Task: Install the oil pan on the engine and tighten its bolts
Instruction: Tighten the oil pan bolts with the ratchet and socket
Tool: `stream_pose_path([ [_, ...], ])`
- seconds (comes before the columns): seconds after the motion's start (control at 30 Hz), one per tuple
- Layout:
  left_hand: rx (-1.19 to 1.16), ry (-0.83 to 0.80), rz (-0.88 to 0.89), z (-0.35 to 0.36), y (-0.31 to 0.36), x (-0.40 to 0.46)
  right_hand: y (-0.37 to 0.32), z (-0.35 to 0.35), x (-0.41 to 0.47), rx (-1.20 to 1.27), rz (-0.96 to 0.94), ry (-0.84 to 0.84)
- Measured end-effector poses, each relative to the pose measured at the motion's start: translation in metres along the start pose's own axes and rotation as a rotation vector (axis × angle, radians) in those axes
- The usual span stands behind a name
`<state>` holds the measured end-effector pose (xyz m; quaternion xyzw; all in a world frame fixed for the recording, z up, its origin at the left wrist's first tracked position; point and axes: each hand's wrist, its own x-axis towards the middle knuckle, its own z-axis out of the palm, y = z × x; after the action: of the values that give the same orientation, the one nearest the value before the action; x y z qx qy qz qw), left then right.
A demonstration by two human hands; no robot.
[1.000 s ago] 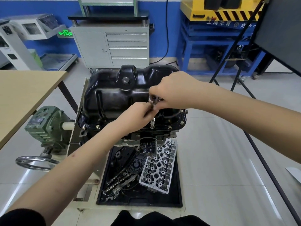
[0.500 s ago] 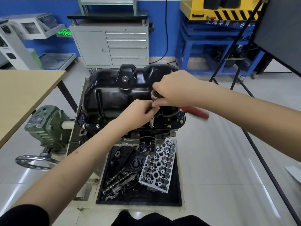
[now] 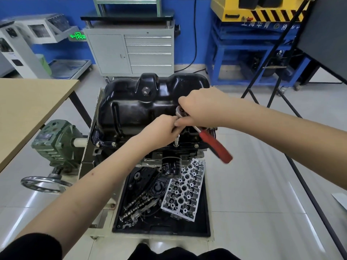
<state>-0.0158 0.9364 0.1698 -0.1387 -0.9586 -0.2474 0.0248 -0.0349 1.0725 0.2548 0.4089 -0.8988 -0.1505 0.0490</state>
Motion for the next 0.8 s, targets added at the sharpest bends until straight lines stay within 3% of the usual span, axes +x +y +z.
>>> stream_pose_path([
  [0.2, 0.02, -0.068, 0.023, -0.0025, -0.0013, 0.0011, 0.0098, 0.0025, 0.0008, -0.131, -0.269, 0.031],
  [0.43, -0.046, 0.0, 0.005, 0.0043, -0.0009, 0.0001, 0.0013, 0.0004, 0.0032, -0.079, 0.011, 0.017],
  [0.67, 0.002, -0.064, 0.016, 0.0009, -0.0041, 0.0008, 0.0093, 0.0049, 0.0036, -0.152, -0.224, 0.033],
  [0.8, 0.004, -0.03, -0.012, 0.0025, -0.0034, -0.0008, 0.0066, 0.0026, 0.0023, -0.169, -0.099, 0.064],
])
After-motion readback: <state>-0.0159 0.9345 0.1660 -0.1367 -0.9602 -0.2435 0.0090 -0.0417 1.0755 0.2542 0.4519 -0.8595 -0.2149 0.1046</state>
